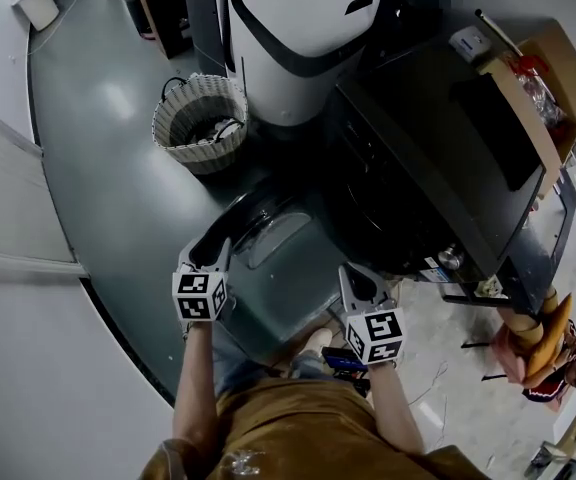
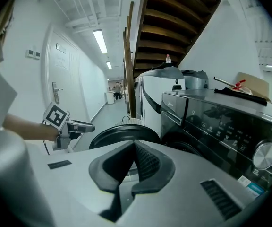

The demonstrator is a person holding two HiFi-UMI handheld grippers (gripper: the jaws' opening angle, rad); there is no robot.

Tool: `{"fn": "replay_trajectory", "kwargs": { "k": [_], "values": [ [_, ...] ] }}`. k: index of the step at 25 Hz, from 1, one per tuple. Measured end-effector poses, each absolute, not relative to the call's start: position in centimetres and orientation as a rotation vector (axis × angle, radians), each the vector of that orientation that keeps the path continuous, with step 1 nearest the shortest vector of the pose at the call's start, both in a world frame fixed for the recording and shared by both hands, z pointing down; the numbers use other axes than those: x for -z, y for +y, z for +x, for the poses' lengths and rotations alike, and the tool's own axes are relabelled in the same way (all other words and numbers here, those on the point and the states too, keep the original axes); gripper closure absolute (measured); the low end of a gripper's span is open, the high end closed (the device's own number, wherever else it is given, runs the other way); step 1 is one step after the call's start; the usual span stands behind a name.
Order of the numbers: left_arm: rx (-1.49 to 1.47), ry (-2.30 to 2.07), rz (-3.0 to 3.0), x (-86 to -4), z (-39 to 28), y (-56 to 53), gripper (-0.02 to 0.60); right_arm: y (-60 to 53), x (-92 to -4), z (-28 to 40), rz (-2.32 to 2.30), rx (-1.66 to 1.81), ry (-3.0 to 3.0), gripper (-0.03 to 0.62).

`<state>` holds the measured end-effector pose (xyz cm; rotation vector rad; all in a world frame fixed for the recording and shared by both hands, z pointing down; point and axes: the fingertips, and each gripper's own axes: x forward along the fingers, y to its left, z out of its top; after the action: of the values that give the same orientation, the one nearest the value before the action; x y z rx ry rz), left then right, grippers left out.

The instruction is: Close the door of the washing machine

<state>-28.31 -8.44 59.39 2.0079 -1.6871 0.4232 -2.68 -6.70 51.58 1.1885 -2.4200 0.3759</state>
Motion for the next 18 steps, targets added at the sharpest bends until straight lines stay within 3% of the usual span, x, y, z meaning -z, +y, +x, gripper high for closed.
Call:
{"fn": "replay_trajectory", "kwargs": {
  "k": [18],
  "values": [
    [-0.501,-1.458,2.052,-66.1,-30.3,-13.0,0.382,-8.5,-55.7,-6.9,1.215,-0.453,-2.293,0.58]
  ]
}}
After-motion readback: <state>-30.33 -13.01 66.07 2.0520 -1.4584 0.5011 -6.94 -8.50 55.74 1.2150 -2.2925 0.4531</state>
